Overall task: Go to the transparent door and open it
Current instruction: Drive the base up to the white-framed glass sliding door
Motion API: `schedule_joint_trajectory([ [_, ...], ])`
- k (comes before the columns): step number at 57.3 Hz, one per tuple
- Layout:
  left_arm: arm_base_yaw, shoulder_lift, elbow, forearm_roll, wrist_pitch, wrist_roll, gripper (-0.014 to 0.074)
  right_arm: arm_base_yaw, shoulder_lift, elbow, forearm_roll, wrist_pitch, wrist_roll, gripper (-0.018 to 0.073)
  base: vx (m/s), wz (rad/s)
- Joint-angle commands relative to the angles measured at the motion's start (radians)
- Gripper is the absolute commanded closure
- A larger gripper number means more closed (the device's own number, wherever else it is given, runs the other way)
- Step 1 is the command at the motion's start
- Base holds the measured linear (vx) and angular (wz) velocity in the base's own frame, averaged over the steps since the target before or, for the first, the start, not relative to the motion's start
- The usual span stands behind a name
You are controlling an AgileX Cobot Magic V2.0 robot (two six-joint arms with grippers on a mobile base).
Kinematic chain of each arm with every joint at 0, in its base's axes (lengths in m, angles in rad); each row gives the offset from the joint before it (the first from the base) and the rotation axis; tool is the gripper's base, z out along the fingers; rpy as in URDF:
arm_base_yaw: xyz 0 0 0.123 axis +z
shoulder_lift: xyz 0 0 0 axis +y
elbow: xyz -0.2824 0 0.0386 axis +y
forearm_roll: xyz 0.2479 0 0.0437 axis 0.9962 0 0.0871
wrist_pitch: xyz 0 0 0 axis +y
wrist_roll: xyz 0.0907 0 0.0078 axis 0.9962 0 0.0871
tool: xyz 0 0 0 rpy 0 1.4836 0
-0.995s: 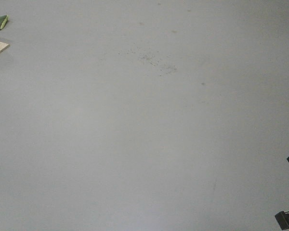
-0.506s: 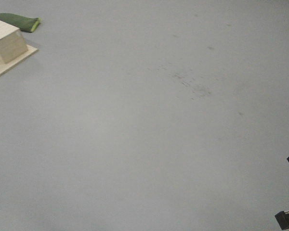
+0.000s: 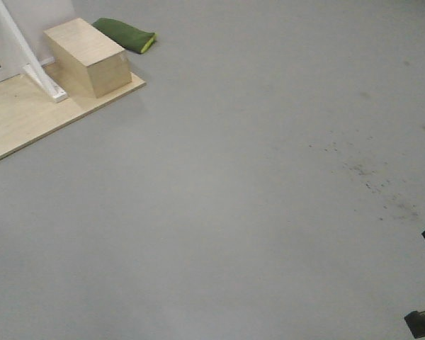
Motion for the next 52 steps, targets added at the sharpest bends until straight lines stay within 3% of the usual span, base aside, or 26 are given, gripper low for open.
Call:
schedule_joint_trajectory([
  [1,-0.005,-0.014,0.009,-0.008,-0.089,-0.009,0.0594,-0.005,-0.016,0.005,-0.002,-0.085,-0.009,0.0564,0.56,0.57],
  [52,-0.005,-0.014,0.009,-0.008,-0.089,-0.009,0.0594,-0.005,-0.016,0.005,-0.002,-0.085,-0.009,0.0564,0.52,0.65],
])
